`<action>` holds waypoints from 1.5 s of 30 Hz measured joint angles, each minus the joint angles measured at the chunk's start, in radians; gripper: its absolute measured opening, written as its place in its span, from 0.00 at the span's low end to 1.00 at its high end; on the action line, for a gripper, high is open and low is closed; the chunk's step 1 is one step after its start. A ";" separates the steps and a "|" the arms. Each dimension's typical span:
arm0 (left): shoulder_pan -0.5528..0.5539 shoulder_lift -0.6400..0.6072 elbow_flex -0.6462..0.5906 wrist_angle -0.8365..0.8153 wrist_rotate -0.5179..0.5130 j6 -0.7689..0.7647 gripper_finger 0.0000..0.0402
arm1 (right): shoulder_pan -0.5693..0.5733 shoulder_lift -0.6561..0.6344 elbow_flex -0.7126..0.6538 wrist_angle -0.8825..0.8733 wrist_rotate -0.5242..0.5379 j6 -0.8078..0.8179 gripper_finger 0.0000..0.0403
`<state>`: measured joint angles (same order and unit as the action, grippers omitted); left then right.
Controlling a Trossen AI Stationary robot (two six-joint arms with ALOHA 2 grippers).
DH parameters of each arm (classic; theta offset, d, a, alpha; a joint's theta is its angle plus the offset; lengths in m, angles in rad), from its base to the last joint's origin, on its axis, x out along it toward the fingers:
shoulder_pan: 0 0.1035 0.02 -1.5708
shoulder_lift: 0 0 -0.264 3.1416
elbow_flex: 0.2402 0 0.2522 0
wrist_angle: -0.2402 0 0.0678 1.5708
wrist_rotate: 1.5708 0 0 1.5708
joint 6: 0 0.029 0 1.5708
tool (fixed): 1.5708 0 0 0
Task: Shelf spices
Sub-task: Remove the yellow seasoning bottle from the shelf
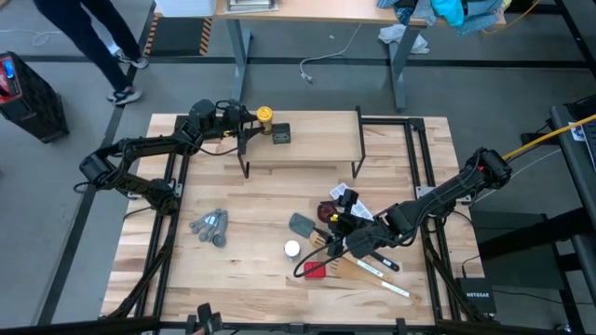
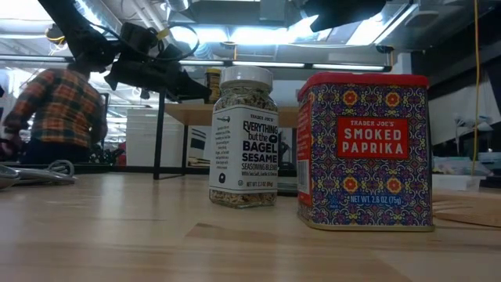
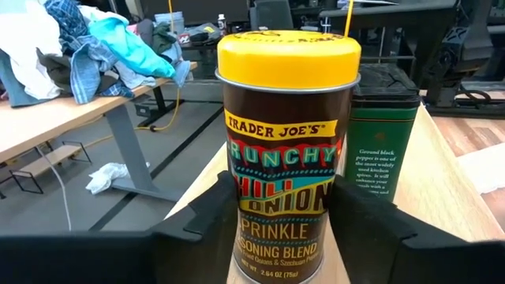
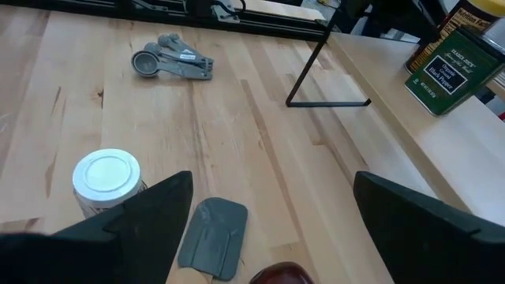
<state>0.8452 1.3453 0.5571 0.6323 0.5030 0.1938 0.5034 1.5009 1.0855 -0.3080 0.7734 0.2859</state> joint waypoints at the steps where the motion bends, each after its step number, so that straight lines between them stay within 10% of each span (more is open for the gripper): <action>1: 0.000 0.000 0.000 0.000 0.000 0.000 0.46 | 0.000 0.000 0.000 0.000 0.000 0.000 0.88; 45: -0.007 -0.152 -0.001 0.096 0.002 -0.115 0.56 | 0.000 0.000 0.000 0.022 -0.106 -0.007 0.88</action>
<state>0.8383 1.1931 0.5564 0.7287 0.5049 0.0788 0.5037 1.5013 1.0855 -0.2863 0.6677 0.2790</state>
